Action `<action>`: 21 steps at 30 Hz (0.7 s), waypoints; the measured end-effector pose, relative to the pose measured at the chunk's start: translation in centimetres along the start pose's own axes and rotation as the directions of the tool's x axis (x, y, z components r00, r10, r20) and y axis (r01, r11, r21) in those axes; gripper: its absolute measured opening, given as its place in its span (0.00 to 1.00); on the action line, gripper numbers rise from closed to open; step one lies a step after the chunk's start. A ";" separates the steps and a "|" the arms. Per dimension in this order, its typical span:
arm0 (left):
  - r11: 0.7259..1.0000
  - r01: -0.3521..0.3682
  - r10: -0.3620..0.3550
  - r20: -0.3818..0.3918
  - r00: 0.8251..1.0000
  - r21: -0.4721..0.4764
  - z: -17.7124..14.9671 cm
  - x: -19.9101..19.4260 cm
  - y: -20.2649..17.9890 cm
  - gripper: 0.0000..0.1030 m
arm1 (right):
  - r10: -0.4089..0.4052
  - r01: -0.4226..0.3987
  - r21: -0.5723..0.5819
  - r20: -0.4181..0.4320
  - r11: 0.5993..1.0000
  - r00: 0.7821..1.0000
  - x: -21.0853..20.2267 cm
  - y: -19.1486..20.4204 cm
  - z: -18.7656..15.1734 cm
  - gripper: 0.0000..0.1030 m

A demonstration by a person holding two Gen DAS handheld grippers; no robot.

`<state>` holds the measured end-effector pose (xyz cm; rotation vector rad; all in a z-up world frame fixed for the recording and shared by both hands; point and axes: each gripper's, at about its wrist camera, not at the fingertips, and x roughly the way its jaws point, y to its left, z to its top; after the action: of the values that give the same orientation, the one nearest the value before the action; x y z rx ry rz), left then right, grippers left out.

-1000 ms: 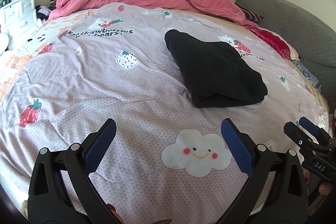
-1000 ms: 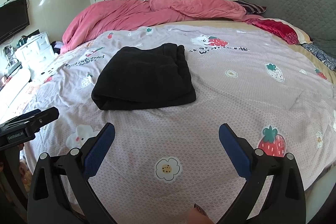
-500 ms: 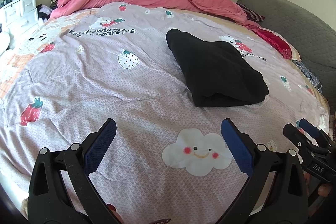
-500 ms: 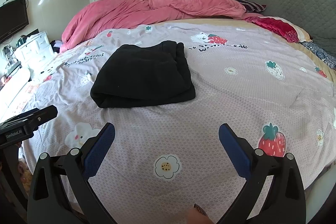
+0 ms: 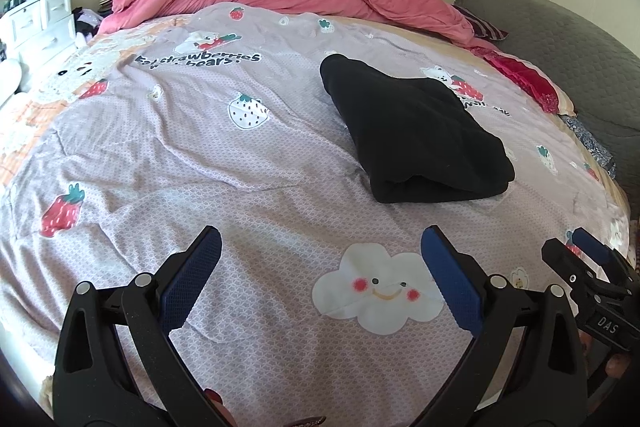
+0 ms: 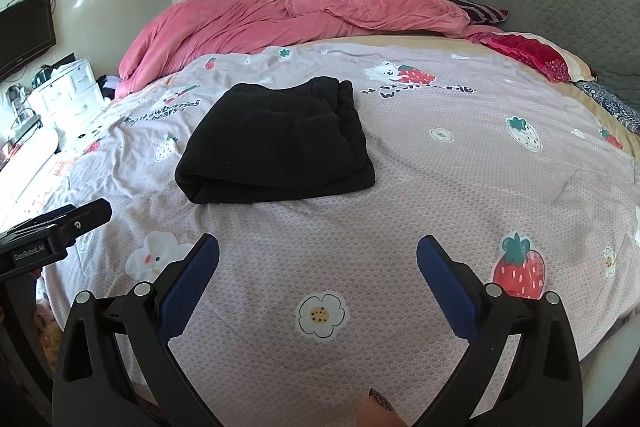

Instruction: Fold small clothes

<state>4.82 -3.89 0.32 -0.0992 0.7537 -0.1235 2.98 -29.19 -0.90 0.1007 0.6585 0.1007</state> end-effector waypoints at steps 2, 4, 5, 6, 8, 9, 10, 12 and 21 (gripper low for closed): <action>1.000 -0.001 0.001 -0.001 1.000 -0.002 0.0 0.0 0.0 0.91 | -0.001 0.001 0.000 -0.001 1.000 1.000 0.0 0.0 0.0 0.96; 1.000 -0.002 0.002 -0.002 1.000 -0.001 0.0 0.0 0.1 0.91 | -0.001 0.001 -0.002 -0.002 1.000 1.000 -0.1 0.1 0.0 0.96; 1.000 -0.004 0.004 -0.002 1.000 -0.002 0.0 0.0 0.1 0.91 | -0.002 0.002 -0.002 -0.003 1.000 1.000 -0.1 0.1 -0.1 0.96; 1.000 -0.005 0.005 -0.001 1.000 -0.002 0.0 -0.1 0.1 0.91 | -0.002 0.002 -0.001 -0.003 1.000 1.000 -0.1 0.1 -0.1 0.96; 1.000 -0.006 0.006 -0.002 1.000 -0.001 0.0 -0.1 0.1 0.91 | -0.002 0.002 -0.002 -0.002 1.000 1.000 -0.1 0.1 -0.1 0.96; 1.000 -0.006 0.006 -0.002 1.000 0.000 0.0 -0.1 0.1 0.91 | -0.003 0.003 -0.003 -0.002 1.000 1.000 0.0 0.1 -0.1 0.96; 1.000 -0.008 0.008 -0.003 1.000 0.002 0.0 -0.1 0.1 0.91 | -0.003 0.003 -0.003 -0.004 1.000 1.000 0.0 0.1 -0.1 0.96; 1.000 -0.012 0.012 -0.004 1.000 0.006 0.0 -0.2 0.1 0.91 | -0.001 0.001 0.002 -0.006 1.000 1.000 -0.1 0.0 -0.1 0.96; 1.000 -0.022 0.022 -0.011 1.000 0.013 -0.1 0.0 0.0 0.91 | -0.024 0.024 0.004 0.000 1.000 1.000 -0.1 -0.2 -0.1 0.96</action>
<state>4.72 -3.91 0.25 -0.0779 0.7650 -0.1078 2.83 -29.37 -0.88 0.0966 0.6600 0.0769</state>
